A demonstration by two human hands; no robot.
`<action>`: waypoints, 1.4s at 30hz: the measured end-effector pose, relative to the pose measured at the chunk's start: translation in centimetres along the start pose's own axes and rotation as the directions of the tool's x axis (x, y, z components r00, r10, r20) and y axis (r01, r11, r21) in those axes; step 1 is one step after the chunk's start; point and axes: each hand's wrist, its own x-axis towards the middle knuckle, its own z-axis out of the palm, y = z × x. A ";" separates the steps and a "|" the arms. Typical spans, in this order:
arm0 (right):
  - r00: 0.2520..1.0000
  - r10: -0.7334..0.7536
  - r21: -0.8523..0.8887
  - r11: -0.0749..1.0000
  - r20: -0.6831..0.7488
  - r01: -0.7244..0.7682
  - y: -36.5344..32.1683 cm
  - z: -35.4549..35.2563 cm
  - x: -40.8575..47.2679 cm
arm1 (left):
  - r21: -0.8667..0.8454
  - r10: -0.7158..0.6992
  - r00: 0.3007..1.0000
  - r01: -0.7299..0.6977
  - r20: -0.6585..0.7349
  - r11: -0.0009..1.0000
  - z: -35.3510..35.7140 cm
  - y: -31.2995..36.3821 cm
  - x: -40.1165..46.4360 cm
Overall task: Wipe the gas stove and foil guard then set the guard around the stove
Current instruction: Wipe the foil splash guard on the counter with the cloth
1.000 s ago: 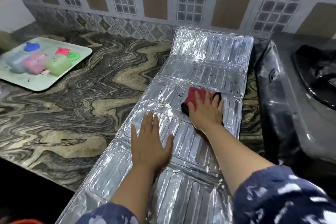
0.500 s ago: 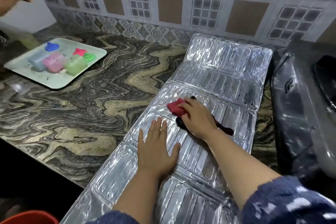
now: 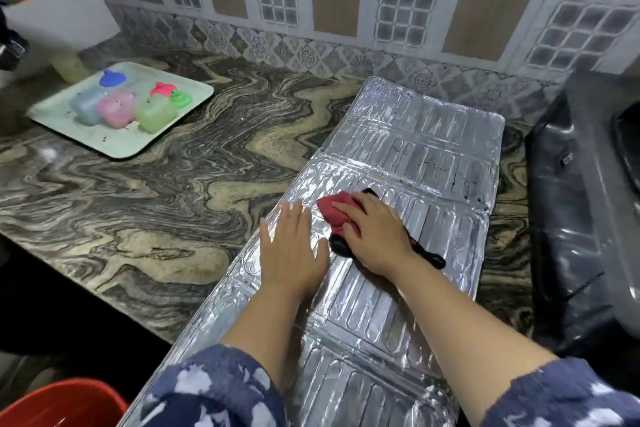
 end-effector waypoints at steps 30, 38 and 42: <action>0.903 0.311 -0.060 0.938 -0.297 -0.343 3.3 -2.4 -3.5 | 0.047 0.060 0.997 -0.062 0.050 0.997 1.6 -0.6 0.4; 0.891 0.445 -0.185 0.871 -0.093 -0.455 7.4 -2.6 -0.4 | 0.062 0.077 0.996 -0.079 0.036 0.995 2.0 -0.8 0.3; 0.896 0.440 -0.178 0.879 -0.058 -0.443 7.9 -3.4 1.2 | 0.058 0.092 0.995 -0.093 0.027 0.994 2.1 -1.1 0.4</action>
